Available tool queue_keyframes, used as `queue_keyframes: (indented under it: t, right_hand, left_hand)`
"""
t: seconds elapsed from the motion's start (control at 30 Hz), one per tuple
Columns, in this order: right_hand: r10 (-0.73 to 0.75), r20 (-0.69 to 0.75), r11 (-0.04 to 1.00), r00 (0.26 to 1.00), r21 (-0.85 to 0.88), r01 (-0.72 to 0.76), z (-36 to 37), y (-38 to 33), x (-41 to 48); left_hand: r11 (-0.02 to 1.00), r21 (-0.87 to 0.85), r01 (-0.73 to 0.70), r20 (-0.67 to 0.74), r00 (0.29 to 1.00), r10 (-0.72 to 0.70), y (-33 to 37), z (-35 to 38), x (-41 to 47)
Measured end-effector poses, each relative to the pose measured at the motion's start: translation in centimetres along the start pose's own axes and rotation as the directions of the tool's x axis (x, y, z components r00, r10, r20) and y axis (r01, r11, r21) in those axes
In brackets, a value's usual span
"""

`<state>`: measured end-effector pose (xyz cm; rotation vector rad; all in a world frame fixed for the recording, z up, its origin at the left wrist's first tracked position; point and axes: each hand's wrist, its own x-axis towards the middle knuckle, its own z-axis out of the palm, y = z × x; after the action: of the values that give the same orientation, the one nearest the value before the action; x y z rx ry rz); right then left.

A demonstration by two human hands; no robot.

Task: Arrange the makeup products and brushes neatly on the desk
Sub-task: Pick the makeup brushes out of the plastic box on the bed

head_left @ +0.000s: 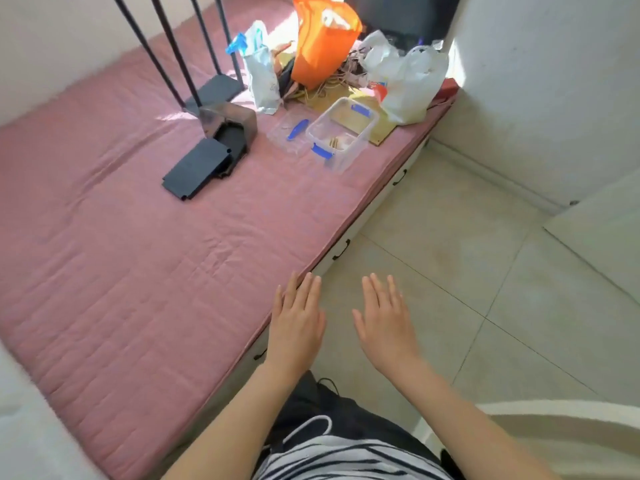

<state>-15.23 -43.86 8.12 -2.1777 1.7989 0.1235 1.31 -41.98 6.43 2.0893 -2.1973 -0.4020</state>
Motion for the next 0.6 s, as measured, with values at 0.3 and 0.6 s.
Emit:
queue_keyframes:
  t: [0.3,0.6]
  right_hand:
    - [0.277,-0.006,0.952,0.961,0.137,-0.274,-1.1,2.9,5.8]
    - [0.472,-0.023,0.855,0.881,0.254,-0.452,-3.8,4.6,13.8]
  left_hand:
    - [0.97,0.042,-0.24,0.098,0.967,0.235,0.0,-1.2,12.2]
    - [0.915,0.05,-0.401,0.147,0.909,0.39,-0.3,-3.6,24.7]
